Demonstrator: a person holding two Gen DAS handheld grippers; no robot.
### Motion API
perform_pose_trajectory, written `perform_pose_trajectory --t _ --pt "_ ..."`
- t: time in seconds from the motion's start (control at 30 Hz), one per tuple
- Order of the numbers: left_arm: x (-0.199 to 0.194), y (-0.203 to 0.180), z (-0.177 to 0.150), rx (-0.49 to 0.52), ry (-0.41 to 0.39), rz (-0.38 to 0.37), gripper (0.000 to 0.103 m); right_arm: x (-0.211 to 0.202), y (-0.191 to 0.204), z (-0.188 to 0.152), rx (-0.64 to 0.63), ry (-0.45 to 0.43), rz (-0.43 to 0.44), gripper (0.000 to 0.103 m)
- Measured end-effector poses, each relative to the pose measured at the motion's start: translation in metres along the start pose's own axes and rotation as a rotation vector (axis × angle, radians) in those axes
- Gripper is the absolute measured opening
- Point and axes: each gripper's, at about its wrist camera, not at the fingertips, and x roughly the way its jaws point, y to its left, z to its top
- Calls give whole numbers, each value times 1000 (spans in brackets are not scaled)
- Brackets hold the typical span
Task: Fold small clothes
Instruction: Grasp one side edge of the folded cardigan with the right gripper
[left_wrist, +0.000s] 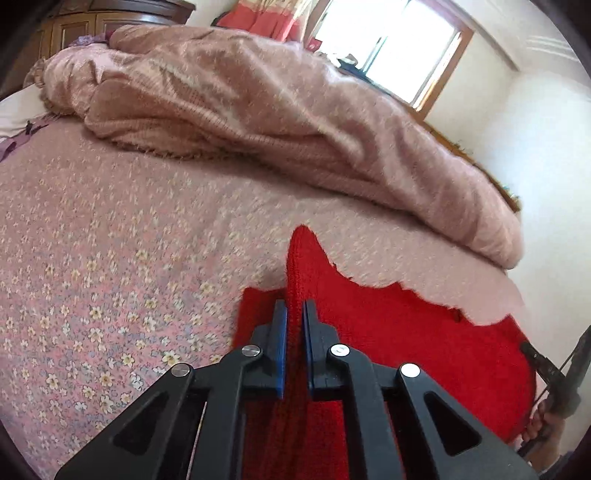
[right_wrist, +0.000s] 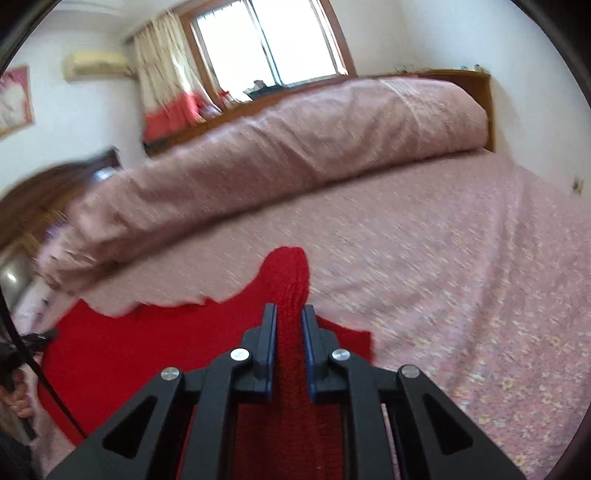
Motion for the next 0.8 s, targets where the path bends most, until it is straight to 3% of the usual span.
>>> perform_pose_trajectory --t 0.07,0.17,0.2,0.3,0.33,0.5,0.7,0.8 --pt "6 3 -3 -1 10 29 2 18 -5 -5 9 91 -37 14" --pt "10 -3 -3 35 32 76 3 21 -7 -8 23 94 -22 19" --pt "7 -6 -3 57 28 111 5 19 -6 -6 24 86 -13 28" --pt "-6 -15 -5 104 25 157 21 2 -9 -3 38 30 -7 56" --pt "-12 -19 -7 129 22 161 25 -7 -16 -2 74 10 14 60" --pt "-57 -62 -43 312 -20 162 43 -20 -50 -1 238 91 246 60" --pt "-58 -119 -82 311 80 40 43 -36 -96 -30 417 204 448 65" --pt "-54 -154 -90 318 94 6 43 -43 -105 -42 452 267 531 75"
